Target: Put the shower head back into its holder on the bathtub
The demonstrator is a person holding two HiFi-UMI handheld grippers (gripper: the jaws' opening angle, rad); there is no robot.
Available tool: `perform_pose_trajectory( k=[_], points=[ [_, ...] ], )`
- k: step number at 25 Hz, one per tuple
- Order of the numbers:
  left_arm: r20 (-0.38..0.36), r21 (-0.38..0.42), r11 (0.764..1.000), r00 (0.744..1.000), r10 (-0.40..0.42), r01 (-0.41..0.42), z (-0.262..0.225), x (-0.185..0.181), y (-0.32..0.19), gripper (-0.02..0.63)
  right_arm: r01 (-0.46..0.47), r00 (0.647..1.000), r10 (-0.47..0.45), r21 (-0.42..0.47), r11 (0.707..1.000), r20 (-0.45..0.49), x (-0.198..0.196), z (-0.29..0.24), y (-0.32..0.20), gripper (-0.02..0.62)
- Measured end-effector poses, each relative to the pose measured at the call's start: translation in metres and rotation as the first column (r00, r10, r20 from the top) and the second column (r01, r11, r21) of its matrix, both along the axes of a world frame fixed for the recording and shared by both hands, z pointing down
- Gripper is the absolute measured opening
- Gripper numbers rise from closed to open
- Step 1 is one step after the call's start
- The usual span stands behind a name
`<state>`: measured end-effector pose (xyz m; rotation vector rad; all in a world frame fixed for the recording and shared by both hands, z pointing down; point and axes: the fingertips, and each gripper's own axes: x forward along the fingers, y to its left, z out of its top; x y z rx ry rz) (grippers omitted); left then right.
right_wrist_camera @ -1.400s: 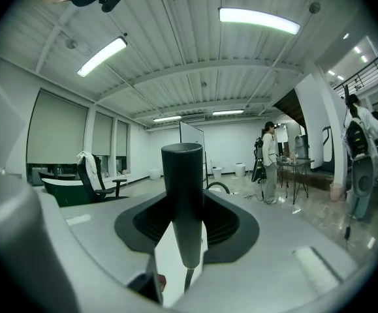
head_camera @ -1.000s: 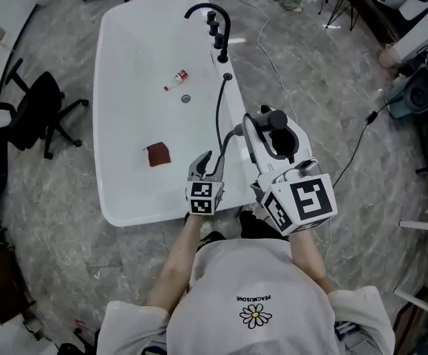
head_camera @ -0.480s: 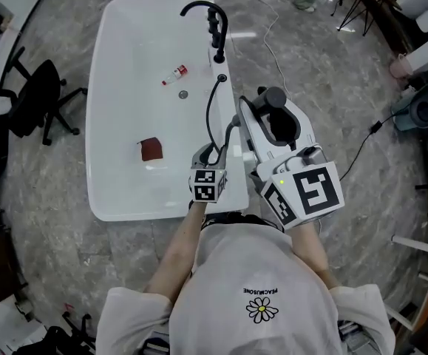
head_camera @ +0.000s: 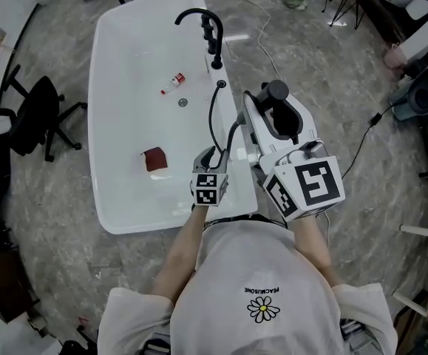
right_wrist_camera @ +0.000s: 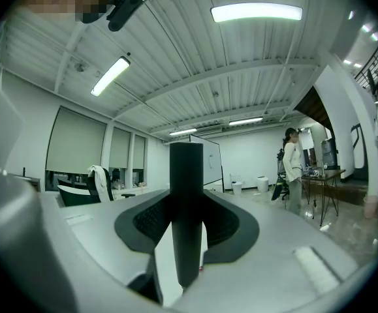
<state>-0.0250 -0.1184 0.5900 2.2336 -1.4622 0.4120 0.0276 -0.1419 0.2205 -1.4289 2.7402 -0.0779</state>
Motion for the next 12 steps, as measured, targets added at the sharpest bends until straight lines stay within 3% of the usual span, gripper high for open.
perform_pose_trajectory(
  k=[6,12],
  points=[
    [-0.031,0.035,0.999,0.999,0.035,-0.034,0.001,-0.023,0.0,0.127,-0.045,0.999,0.045,0.017,0.999,-0.017,-0.026,0.005,-0.014,0.137],
    [-0.032,-0.027,0.993,0.993,0.117,-0.117,0.022,-0.019,-0.001,0.147,-0.024,1.0,0.024,0.031,0.999,-0.008,-0.048,-0.003,-0.02,0.137]
  ],
)
